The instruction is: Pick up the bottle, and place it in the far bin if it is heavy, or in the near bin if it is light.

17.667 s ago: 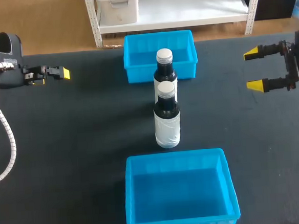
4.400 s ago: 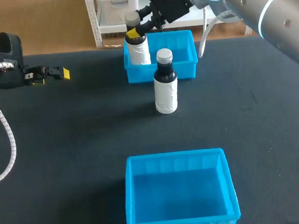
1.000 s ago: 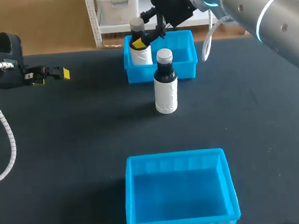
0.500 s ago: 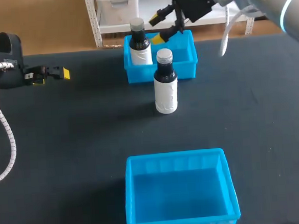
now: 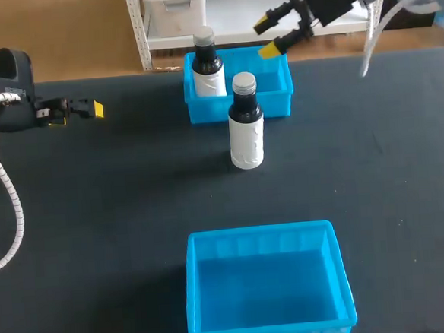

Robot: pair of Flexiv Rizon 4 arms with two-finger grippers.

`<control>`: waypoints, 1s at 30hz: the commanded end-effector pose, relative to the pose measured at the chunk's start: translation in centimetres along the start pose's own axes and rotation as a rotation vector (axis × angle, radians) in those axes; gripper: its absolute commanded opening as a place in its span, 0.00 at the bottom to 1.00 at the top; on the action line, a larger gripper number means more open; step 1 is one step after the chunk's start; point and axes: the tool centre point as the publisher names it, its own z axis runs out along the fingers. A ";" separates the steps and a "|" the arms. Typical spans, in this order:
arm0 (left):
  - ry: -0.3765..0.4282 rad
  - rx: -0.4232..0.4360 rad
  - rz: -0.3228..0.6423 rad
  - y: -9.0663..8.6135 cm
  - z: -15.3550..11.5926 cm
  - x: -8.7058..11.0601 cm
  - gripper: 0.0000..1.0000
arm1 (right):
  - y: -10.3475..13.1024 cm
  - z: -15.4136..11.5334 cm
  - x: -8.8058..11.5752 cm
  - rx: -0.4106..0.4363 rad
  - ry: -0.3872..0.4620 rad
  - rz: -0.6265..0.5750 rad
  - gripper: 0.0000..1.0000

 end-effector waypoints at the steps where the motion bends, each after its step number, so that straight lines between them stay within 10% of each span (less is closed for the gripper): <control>1: 0.000 0.000 0.000 0.0 0.0 0.0 1.00 | 0.3 -2.5 0.6 -0.150 -0.011 0.007 1.00; 30: 0.000 0.000 0.000 0.0 0.0 0.0 1.00 | 8.7 -8.0 2.5 -0.017 -0.022 0.030 1.00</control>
